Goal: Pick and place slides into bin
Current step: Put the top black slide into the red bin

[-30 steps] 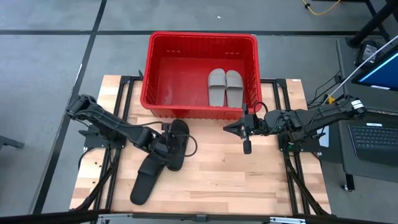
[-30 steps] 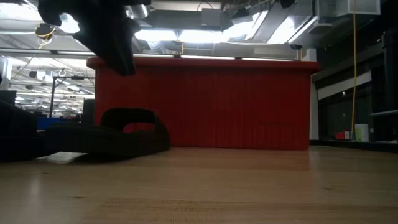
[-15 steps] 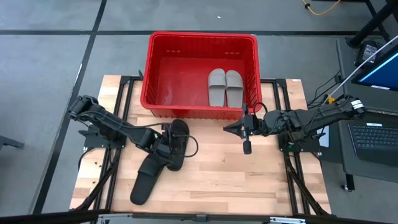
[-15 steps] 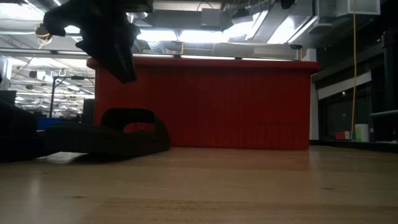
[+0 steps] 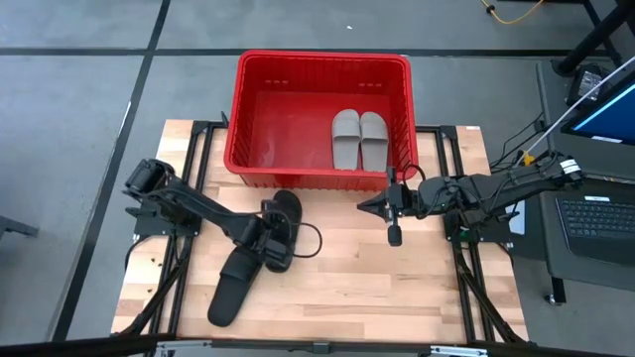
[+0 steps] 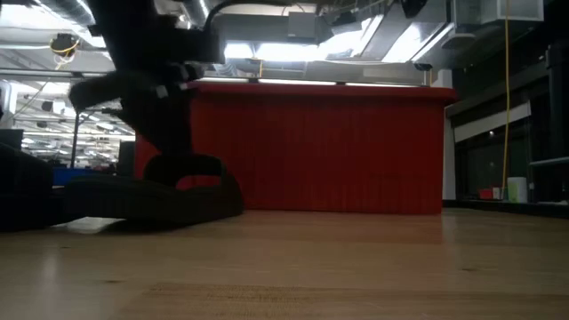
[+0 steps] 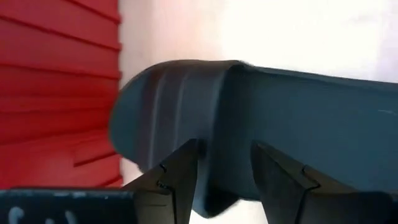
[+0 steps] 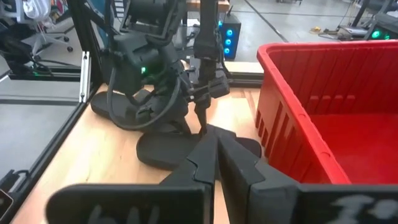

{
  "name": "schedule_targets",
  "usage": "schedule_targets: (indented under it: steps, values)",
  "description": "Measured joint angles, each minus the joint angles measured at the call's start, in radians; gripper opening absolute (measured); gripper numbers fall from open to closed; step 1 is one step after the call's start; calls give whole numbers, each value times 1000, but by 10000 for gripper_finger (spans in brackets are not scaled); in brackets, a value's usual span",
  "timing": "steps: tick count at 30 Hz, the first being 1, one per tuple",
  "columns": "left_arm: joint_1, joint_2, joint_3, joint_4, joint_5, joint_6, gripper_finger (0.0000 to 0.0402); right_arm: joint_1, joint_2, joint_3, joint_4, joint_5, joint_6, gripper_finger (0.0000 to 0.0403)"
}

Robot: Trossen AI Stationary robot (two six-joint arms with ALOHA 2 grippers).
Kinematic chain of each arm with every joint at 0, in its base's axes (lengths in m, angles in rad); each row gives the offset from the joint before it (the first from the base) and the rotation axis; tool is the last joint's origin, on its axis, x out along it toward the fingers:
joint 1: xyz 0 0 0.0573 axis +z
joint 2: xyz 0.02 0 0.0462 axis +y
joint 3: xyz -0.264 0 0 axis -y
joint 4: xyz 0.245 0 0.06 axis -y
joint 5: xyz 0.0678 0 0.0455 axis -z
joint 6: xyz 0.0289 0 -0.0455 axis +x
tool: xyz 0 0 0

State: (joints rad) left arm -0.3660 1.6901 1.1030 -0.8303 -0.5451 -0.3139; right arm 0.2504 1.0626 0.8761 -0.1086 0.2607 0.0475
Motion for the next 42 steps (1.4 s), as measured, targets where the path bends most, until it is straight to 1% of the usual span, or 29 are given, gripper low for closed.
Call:
schedule_targets:
  steps: [2,4,9,15,26,37,42]
  values:
    - [1,14,0,0,-55,-22,143,0,0,0,0,0,0,20]
    - [8,19,0,0,-78,-40,143,0,0,0,1,0,-1,20]
    - [25,18,0,-5,-72,-66,143,0,0,0,-1,0,-2,20]
    - [41,18,0,-8,-32,-25,143,0,0,0,-2,0,-3,20]
    - [41,18,0,-8,-39,-24,143,0,0,0,-2,0,-1,20]
    - [39,82,0,-8,-78,-25,143,0,0,0,-2,0,3,20]
    - [39,67,0,-6,-76,-64,127,0,0,0,-2,0,3,20]
